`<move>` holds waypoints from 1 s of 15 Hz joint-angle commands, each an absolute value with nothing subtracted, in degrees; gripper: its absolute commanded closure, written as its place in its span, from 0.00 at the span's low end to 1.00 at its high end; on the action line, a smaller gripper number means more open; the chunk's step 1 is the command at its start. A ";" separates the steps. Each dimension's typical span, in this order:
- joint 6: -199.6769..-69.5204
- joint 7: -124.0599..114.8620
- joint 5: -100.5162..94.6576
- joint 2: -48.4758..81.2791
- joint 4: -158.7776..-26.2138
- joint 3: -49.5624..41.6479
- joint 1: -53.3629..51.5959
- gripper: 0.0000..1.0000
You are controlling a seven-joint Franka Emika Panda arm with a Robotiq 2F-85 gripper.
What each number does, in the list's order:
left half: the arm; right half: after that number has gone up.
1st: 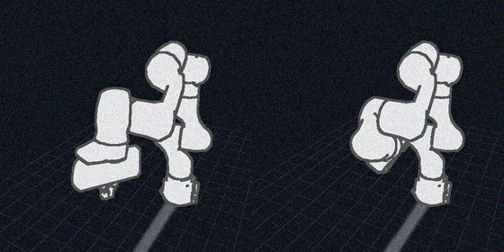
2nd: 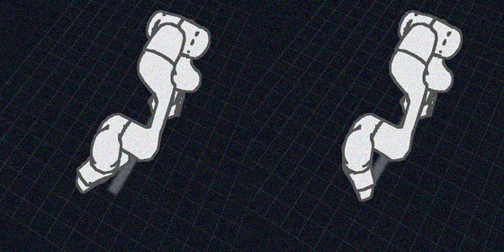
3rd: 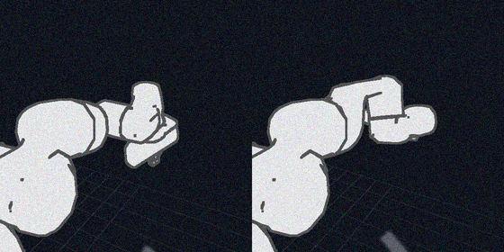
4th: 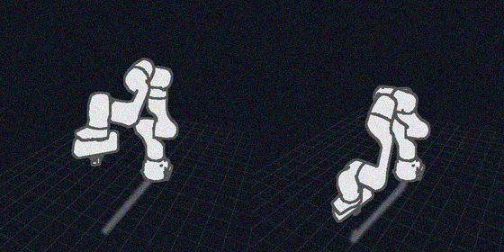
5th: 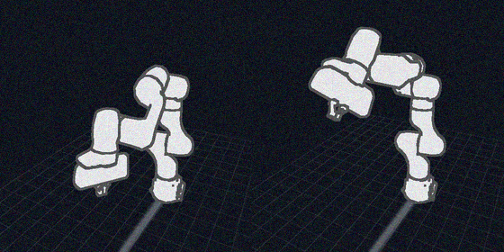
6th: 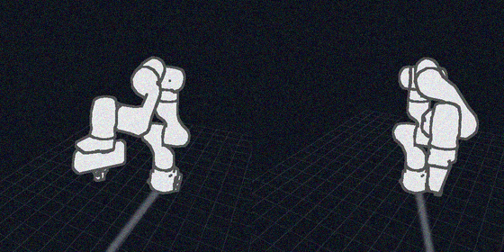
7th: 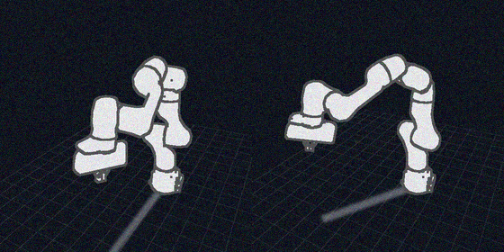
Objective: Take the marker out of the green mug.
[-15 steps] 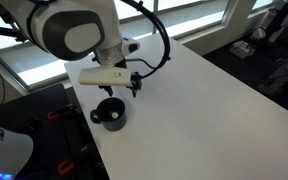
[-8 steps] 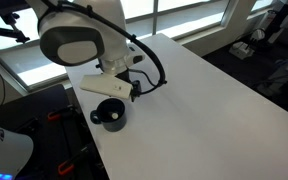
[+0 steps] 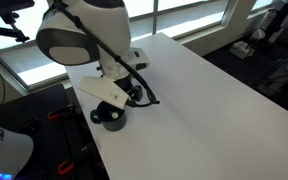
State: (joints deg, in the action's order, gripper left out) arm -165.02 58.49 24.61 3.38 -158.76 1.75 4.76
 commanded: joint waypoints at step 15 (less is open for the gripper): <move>-131.05 50.97 15.02 -17.28 -159.48 -8.64 5.03 0.00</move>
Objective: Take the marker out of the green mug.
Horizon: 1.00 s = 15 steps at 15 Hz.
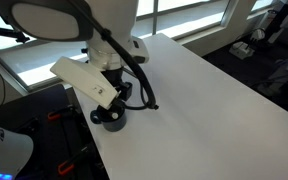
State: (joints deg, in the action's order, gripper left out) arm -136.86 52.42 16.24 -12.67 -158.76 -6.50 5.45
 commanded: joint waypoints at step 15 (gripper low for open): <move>-127.20 48.48 9.03 -12.83 -158.69 -13.87 8.01 0.00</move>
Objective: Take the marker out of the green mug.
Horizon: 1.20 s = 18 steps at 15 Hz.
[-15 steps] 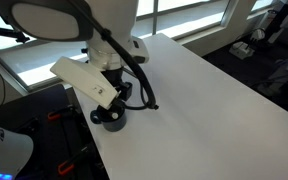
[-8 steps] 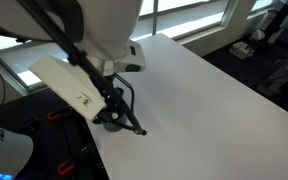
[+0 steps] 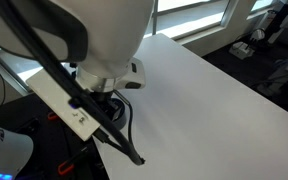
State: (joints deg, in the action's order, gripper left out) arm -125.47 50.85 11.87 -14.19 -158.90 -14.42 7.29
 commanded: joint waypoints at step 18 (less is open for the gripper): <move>-150.80 59.07 2.59 -2.72 -157.59 -10.18 4.80 0.00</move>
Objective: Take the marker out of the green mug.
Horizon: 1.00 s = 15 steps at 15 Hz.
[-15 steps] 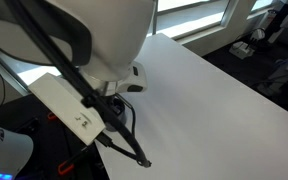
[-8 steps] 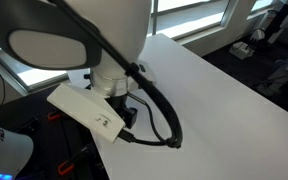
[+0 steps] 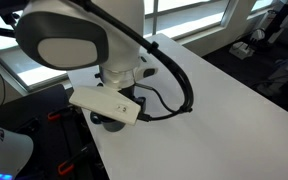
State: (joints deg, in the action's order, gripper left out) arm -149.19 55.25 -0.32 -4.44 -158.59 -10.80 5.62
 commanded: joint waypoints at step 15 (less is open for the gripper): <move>-148.02 70.35 14.79 2.07 -154.64 -8.28 6.15 0.24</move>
